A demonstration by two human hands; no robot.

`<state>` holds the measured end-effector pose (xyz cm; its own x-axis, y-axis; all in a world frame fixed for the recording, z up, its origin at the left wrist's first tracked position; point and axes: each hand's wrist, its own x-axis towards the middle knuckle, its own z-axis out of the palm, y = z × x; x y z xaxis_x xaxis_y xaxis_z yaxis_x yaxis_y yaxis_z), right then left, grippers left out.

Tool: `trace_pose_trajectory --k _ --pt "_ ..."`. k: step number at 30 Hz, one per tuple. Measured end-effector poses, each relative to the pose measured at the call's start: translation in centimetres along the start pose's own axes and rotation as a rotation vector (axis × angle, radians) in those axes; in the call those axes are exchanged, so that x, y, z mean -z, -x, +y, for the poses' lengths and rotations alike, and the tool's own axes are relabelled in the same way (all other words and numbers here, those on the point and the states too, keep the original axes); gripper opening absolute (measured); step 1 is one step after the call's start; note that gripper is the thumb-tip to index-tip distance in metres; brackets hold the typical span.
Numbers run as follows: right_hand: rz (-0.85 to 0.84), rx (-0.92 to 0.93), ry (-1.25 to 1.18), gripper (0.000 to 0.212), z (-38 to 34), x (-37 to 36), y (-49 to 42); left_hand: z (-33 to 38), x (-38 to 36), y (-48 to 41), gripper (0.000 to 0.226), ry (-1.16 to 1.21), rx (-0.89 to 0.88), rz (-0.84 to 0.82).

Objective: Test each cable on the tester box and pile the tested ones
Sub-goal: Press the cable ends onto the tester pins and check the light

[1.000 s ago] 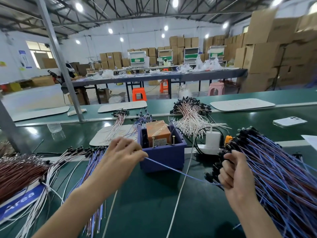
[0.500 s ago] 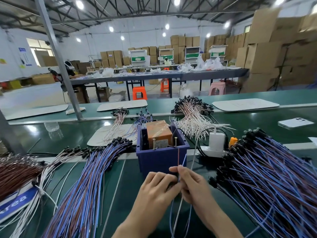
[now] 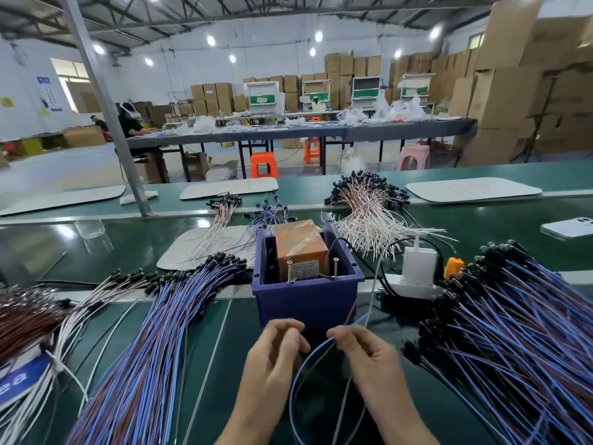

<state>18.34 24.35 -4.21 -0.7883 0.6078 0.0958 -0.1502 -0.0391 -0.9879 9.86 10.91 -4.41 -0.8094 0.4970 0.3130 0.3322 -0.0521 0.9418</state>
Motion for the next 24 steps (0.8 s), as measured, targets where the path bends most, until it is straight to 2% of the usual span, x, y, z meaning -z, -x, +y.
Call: trace_pose_trajectory --k 3,6,10,14,18,24 --pt "-0.041 0.034 0.044 0.02 0.0 -0.2 0.1 -0.2 -0.6 0.4 0.014 -0.155 -0.044 -0.135" --pt "-0.035 0.036 0.062 0.023 0.2 -0.2 0.1 -0.5 -0.8 0.4 0.015 -0.26 -0.083 -0.119" --pt "-0.022 0.019 0.053 0.023 0.0 -0.3 0.2 -0.8 -0.8 0.3 0.01 -0.258 -0.121 0.041" --pt "0.136 0.033 -0.009 0.025 0.3 0.5 0.2 -1.0 -0.2 0.0 0.012 -0.198 -0.136 0.244" --pt "0.278 0.135 0.147 0.031 0.7 0.7 0.3 -1.1 0.6 -0.3 0.025 -0.21 -0.143 0.339" --pt "0.303 0.33 0.389 0.02 0.3 -0.5 -0.2 -1.2 1.7 -0.8 0.023 -0.295 -0.15 0.433"
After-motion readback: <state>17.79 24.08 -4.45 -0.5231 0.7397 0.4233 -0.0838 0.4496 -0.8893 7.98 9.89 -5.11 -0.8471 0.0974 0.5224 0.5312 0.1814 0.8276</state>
